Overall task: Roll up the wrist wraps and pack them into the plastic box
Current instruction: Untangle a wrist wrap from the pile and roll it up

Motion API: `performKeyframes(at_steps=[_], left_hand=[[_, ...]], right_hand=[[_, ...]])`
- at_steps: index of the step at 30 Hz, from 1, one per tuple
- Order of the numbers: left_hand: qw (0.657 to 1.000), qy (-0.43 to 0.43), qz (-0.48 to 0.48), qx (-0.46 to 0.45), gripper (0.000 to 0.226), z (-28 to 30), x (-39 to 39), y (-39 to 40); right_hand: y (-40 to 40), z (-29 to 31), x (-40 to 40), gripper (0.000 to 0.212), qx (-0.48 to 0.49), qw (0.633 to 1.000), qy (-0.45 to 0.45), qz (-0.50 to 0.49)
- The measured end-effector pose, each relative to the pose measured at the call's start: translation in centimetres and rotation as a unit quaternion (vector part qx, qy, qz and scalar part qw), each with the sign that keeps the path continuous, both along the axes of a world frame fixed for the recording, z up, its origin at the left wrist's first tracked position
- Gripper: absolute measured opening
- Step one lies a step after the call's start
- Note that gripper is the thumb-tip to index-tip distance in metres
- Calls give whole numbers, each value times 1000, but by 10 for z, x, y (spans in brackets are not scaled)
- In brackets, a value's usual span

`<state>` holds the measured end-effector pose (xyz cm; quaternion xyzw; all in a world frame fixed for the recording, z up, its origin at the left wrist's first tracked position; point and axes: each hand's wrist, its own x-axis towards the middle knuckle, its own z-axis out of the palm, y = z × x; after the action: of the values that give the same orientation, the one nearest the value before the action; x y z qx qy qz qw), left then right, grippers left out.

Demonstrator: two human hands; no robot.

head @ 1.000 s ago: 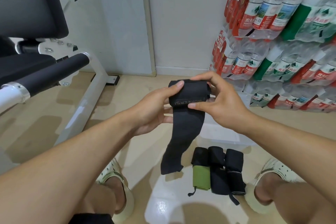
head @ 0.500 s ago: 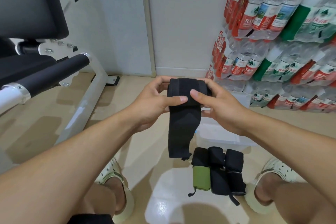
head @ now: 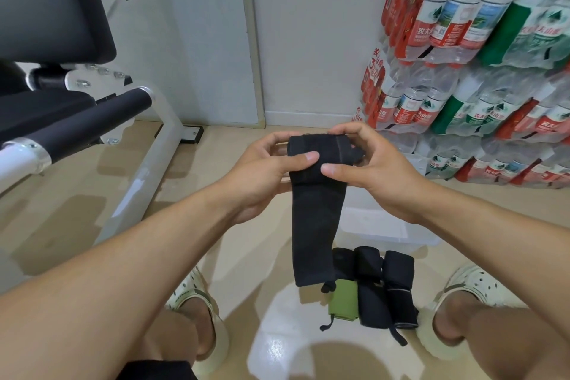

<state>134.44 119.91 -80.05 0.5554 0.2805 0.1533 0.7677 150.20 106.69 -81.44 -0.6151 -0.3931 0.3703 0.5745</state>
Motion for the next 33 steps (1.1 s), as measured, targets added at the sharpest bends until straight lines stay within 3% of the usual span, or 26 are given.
performKeyframes(at_steps=[4, 8, 12, 20, 25, 29, 33], left_hand=[[998, -8, 14, 61, 54, 0, -2, 0], [997, -1, -1, 74, 59, -1, -3, -1], [999, 7, -28, 30, 67, -6, -4, 1], [999, 8, -19, -32, 46, -4, -1, -4], [1000, -18, 11, 14, 48, -3, -1, -2], [995, -13, 4, 94, 50, -3, -3, -3], [995, -16, -4, 103, 55, -5, -3, -4]], right_hand=[[1, 1, 1, 71, -51, 994, 87, 34], [-1, 3, -2, 58, -46, 995, 89, 27], [-1, 1, 0, 60, -19, 999, 25, -9], [-1, 0, -2, 58, 18, 996, -82, -24], [2, 4, 2, 56, -32, 998, 59, 3], [2, 1, 1, 55, -82, 991, 99, 23], [1, 1, 0, 54, -61, 990, 126, 14]])
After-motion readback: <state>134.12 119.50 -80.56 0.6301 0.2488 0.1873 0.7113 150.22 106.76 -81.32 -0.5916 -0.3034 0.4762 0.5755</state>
